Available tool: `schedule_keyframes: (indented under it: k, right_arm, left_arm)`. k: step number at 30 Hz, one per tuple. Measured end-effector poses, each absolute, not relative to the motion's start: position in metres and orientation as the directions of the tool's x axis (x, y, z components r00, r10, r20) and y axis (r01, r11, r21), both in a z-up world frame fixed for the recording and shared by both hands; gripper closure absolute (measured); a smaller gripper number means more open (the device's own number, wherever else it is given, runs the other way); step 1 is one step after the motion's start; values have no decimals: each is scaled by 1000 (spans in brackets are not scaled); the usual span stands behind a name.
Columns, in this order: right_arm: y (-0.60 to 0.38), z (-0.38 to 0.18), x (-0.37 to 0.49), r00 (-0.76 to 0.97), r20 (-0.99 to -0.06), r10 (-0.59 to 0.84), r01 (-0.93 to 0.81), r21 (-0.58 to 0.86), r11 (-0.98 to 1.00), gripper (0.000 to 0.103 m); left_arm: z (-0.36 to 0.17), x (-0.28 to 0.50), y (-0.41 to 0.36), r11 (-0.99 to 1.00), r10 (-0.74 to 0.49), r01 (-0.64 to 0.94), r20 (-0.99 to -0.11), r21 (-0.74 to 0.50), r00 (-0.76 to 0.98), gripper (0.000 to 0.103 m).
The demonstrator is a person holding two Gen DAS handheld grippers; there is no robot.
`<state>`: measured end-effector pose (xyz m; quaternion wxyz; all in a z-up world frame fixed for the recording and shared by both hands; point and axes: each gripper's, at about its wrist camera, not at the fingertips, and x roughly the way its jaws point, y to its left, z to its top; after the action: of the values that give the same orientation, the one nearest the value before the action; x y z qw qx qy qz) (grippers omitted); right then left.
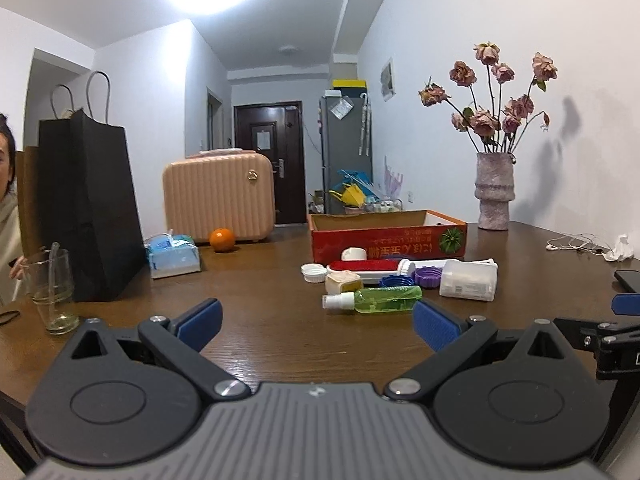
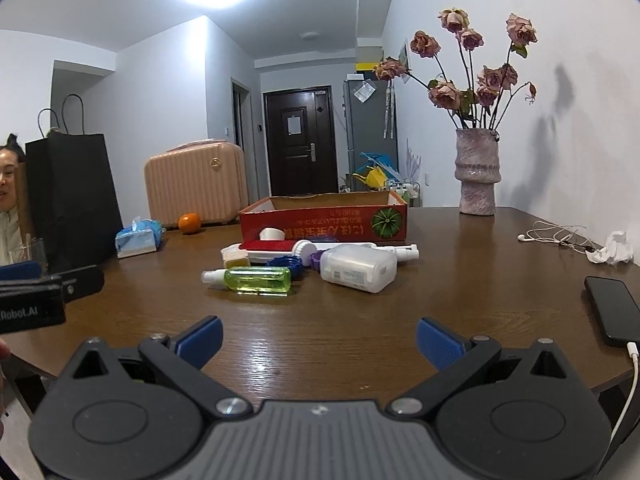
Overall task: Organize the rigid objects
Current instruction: 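Grasp the green spray bottle with the left tool while the right tool reaches for the blue cap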
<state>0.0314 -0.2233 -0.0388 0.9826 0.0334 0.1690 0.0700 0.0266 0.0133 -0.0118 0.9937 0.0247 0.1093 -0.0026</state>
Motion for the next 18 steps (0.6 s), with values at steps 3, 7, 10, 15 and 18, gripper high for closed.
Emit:
schedule_keyframes:
  k: [3,7,10,15,18]
  right_arm:
    - [-226,-41,41,932,-334,142,-126,69,990,0]
    - [-232,-44,66,930,-334,154,-130,92,987,0]
    - [-236,-44,94,919,-349,184,-154,113,982,0]
    - [-242,-37,153,916,-355,184,-175,57,983,0]
    - [-248,-33,189,904,-367,221,-204,84,975,0]
  left_arm:
    - [-12,40,14,999,2,6,-218,37,976,0]
    - [-16,66,13,999,-12,17,-197,27,980,0]
    - [-18,101,10,992,-97,115,-302,42,948,0]
    - [-17,164,0,995,-101,86,-410,-55,906,0]
    - [-22,206,-17,999,-19,-1,-450,-46,893,0]
